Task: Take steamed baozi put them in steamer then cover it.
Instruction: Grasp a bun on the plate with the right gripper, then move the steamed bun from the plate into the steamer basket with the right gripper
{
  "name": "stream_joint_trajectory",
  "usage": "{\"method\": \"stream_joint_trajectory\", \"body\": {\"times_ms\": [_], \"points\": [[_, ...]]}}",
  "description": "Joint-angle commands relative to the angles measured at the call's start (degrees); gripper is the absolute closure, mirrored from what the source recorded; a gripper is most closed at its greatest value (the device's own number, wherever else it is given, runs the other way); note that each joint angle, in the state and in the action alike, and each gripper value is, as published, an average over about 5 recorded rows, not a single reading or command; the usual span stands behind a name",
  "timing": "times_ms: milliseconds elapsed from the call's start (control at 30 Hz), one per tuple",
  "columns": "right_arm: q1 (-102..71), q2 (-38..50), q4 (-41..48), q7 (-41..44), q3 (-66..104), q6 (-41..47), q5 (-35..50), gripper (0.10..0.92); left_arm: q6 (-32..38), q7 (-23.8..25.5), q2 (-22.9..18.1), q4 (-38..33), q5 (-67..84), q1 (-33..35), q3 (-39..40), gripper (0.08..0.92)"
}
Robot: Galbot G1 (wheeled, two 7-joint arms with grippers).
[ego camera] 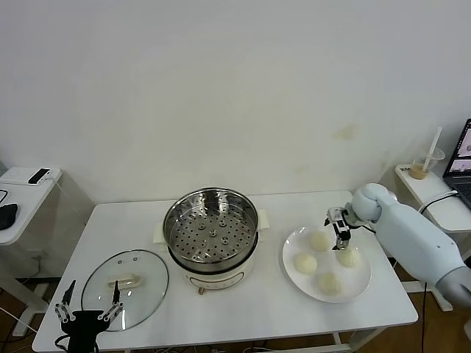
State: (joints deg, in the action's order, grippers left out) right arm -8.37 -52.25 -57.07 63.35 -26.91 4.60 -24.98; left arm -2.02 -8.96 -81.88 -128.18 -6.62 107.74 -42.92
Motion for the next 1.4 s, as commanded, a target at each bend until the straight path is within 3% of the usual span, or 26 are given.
{"method": "stream_joint_trajectory", "body": {"times_ms": [33,233,733,1167,1400], "points": [[1.05,-2.62,3.93,-0.06,-1.23,-0.15,-0.55,0.203,-0.02,-0.01,0.04,0.07,-0.07,-0.02,-0.19,0.177],[0.72,-4.90,5.70,-0.19,-1.13,0.06,-0.92,0.214,-0.05,0.00,0.08,0.04,-0.11,-0.03,-0.34,0.177],[1.18,-5.56,6.68,-0.27,-1.56,0.72,-1.10,0.347,-0.01,-0.15,0.24,0.02,-0.03,-0.03,-0.76,0.177],[3.14,-1.48,2.41,1.68,-3.66,1.23,2.79,0.404,0.22,-0.53,0.43,-0.16,-0.03,0.22,-0.71,0.177],[6.03,3.22,-4.76,1.94,-6.19,2.14,8.70,0.414,0.17,-0.55,1.15,0.31,0.04,-0.06,-0.59,0.177]]}}
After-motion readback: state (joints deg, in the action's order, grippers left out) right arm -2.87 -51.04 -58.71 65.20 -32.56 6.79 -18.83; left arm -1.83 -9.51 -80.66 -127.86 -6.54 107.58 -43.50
